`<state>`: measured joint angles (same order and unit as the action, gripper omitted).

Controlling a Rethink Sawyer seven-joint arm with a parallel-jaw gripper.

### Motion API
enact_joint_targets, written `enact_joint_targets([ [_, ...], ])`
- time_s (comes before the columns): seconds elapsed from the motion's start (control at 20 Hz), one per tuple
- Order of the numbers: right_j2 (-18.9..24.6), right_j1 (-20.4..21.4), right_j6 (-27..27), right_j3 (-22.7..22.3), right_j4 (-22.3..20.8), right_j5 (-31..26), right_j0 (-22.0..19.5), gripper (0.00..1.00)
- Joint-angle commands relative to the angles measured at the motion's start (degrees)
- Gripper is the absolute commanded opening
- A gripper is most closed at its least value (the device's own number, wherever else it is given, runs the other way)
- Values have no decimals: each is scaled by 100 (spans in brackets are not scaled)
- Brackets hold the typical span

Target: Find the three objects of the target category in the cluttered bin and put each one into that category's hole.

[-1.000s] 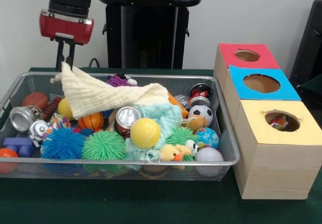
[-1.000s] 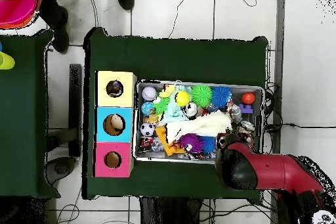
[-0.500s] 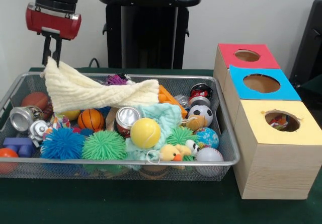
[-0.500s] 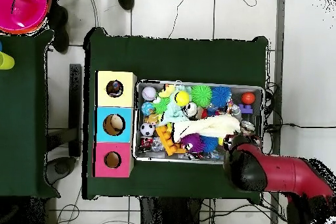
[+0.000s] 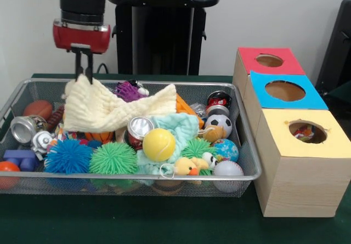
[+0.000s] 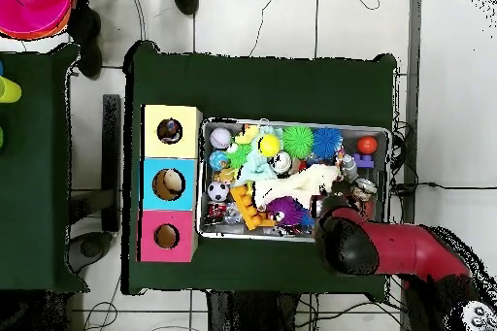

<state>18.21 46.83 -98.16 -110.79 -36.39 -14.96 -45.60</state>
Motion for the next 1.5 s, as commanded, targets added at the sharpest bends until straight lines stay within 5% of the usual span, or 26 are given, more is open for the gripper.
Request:
enact_joint_targets([
  [0.05, 220, -251, -1276, -404, 472, 796, 801, 0],
  [0.4, -263, -176, -1512, -466, 1081, 914, 1467, 0],
  [0.85, -121, -255, -1026, -510, 1277, 975, 1246, 0],
  [0.9, -99, -254, -971, -510, 1277, 979, 1199, 100],
  [1.5, 115, -267, -706, -450, 1113, 952, 887, 100],
])
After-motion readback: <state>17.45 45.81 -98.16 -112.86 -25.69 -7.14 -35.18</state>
